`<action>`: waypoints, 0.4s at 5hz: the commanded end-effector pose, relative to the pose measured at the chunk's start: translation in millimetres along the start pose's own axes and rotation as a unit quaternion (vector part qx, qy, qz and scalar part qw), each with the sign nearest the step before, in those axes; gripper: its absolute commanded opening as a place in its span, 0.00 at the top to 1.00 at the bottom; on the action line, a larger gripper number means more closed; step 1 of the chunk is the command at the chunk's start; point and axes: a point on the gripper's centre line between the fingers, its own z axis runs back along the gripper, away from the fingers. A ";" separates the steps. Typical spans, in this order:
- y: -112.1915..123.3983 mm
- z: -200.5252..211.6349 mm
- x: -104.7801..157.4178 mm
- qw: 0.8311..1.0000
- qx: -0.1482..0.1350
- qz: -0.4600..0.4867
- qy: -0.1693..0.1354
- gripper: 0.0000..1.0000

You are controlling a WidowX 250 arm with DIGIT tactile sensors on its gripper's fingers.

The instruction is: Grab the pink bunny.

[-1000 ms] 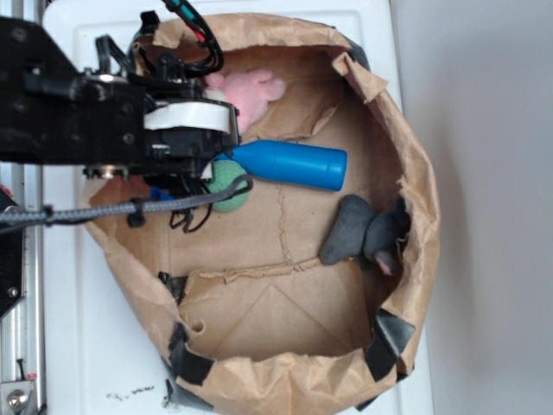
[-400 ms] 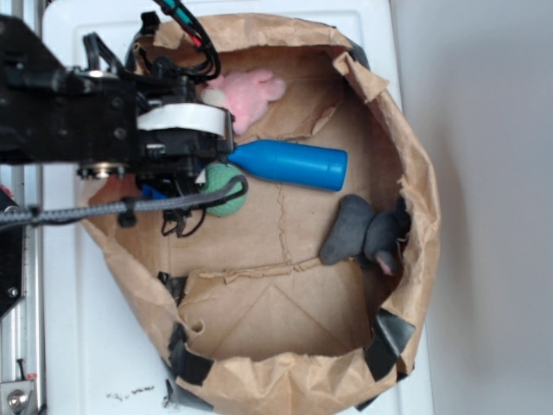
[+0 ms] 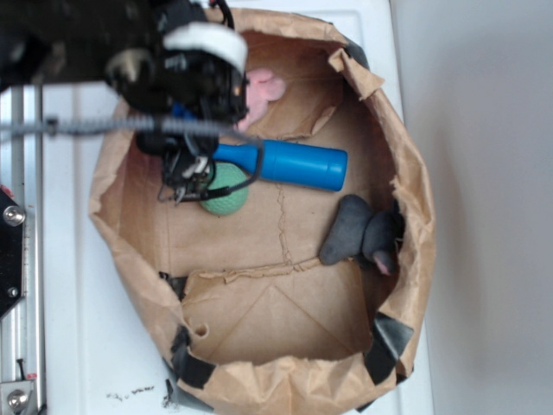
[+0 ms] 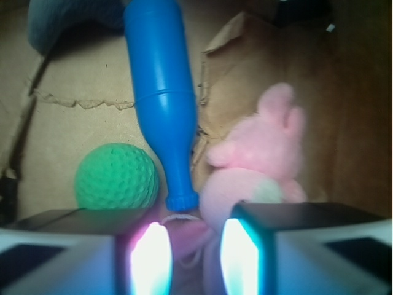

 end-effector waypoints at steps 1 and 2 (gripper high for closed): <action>58.7 3.2 16.3 0.996 0.021 0.083 -0.013 0.00; 57.5 -9.4 30.3 0.992 0.066 0.106 -0.014 0.00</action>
